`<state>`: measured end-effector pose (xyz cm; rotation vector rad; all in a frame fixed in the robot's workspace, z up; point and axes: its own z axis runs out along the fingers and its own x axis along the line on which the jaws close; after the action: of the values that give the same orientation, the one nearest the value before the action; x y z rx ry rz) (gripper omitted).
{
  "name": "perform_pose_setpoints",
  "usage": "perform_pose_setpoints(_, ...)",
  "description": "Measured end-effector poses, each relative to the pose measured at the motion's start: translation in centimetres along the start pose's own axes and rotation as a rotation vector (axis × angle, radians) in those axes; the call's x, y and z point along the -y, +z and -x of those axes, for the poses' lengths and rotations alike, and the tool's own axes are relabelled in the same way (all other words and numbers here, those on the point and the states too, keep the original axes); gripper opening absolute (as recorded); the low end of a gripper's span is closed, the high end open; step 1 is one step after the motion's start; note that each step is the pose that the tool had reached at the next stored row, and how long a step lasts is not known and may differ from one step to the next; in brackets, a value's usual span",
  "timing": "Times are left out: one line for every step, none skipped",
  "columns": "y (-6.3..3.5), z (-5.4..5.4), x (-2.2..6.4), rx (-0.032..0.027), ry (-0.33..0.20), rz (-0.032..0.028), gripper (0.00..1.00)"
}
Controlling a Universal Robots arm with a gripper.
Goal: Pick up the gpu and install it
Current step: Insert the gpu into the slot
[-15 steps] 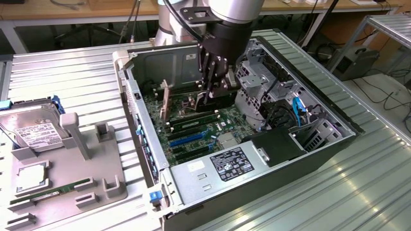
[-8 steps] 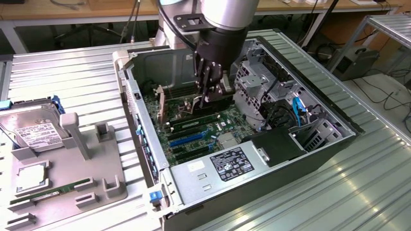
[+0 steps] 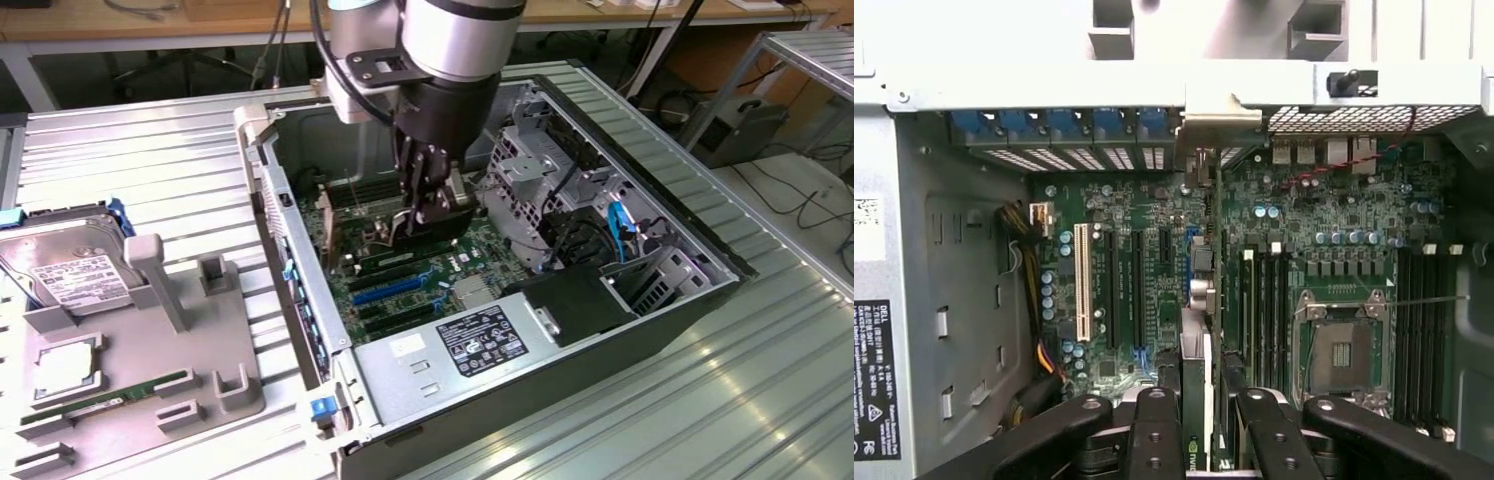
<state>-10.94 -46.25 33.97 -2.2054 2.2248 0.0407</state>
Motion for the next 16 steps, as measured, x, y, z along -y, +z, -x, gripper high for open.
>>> perform_pose_setpoints(0.15, 0.0, -0.03, 0.0, -0.001, -0.0009, 0.26)
perform_pose_setpoints(0.31, 0.0, -0.04, 0.0, -0.002, -0.0016, 0.26)
perform_pose_setpoints(0.48, 0.0, -0.03, 0.0, -0.002, -0.0018, 0.26)
perform_pose_setpoints(0.65, 0.0, -0.03, 0.0001, -0.002, -0.002, 0.26)
perform_pose_setpoints(0.81, 0.0, -0.04, 0.0003, -0.002, -0.002, 0.26)
perform_pose_setpoints(1.0, 0.0, -0.04, 0.0006, -0.002, -0.002, 0.26)
perform_pose_setpoints(1.49, 0.0, -0.04, 0.0017, -0.002, -0.002, 0.26)
perform_pose_setpoints(2.88, -0.1, -0.05, 0.0045, 0.001, -0.0023, 0.26)
perform_pose_setpoints(4.18, -0.1, -0.68, 0.0043, 0.002, -0.0086, 0.26)
perform_pose_setpoints(5.51, -0.1, -0.66, 0.0044, 0.002, -0.0088, 0.26)
perform_pose_setpoints(6.58, -0.2, -0.69, 0.005, 0.002, -0.0086, 0.26)
perform_pose_setpoints(6.6, -0.4, -0.68, 0.0125, 0.002, -0.0071, 0.26)
perform_pose_setpoints(6.63, -0.5, -0.69, 0.0126, 0.002, -0.0035, 0.26)
perform_pose_setpoints(6.91, -0.5, -0.68, 0.0142, 0.002, 0.0003, 0.26)
perform_pose_setpoints(7.59, -0.6, -0.67, 0.0175, 0.002, 0.002, 0.26)
perform_pose_setpoints(7.68, -0.6, -0.68, 0.0182, 0.002, 0.0072, 0.26)
